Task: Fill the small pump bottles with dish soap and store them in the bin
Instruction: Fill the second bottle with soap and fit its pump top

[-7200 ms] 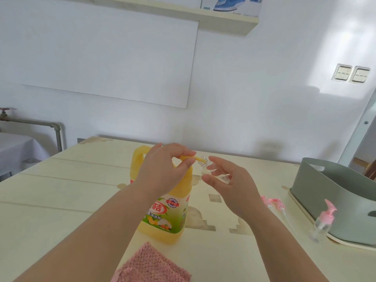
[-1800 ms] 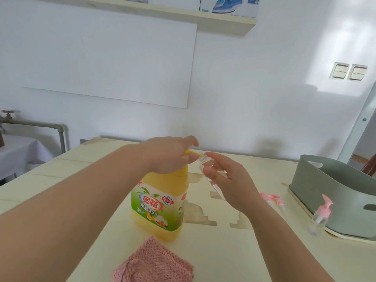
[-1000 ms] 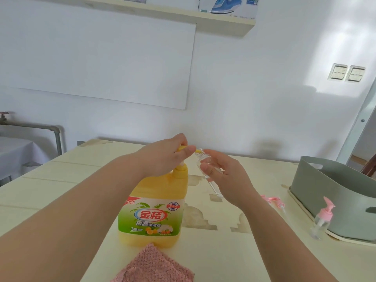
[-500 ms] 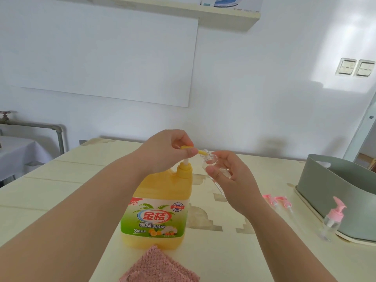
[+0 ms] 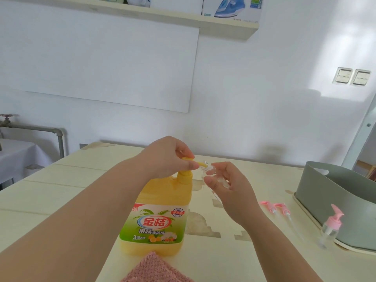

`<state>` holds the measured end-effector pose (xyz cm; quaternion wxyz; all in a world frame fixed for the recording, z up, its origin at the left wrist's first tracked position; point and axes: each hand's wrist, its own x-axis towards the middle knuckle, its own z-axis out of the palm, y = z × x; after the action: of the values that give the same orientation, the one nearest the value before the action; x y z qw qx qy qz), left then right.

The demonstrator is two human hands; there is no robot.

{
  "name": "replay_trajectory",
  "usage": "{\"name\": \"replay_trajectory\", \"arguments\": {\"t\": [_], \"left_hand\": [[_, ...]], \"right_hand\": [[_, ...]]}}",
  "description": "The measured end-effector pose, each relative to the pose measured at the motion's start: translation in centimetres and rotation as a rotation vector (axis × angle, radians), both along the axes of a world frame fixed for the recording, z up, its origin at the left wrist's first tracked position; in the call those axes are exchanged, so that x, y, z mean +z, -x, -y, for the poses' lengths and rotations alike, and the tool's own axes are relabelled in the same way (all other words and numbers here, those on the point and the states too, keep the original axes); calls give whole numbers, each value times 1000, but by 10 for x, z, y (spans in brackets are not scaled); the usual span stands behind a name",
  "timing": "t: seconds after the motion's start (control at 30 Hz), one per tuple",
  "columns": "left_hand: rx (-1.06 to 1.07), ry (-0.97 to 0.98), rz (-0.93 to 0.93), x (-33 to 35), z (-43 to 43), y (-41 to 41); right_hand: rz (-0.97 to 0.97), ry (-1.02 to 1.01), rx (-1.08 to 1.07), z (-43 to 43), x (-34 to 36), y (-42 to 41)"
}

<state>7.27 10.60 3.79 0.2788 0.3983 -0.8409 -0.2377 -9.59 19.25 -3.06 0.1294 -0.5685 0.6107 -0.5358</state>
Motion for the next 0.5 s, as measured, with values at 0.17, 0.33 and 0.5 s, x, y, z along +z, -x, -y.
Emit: {"name": "replay_trajectory", "arguments": {"t": [0.17, 0.33, 0.5], "left_hand": [[-60, -11, -37, 4, -1, -7], [-99, -69, -179, -2, -3, -11], [-49, -44, -225, -6, -3, -5]], "right_hand": [[-21, 3, 12, -1, 8, -2], [-13, 14, 13, 1, 14, -1], [-10, 27, 17, 2, 9, 0]]}}
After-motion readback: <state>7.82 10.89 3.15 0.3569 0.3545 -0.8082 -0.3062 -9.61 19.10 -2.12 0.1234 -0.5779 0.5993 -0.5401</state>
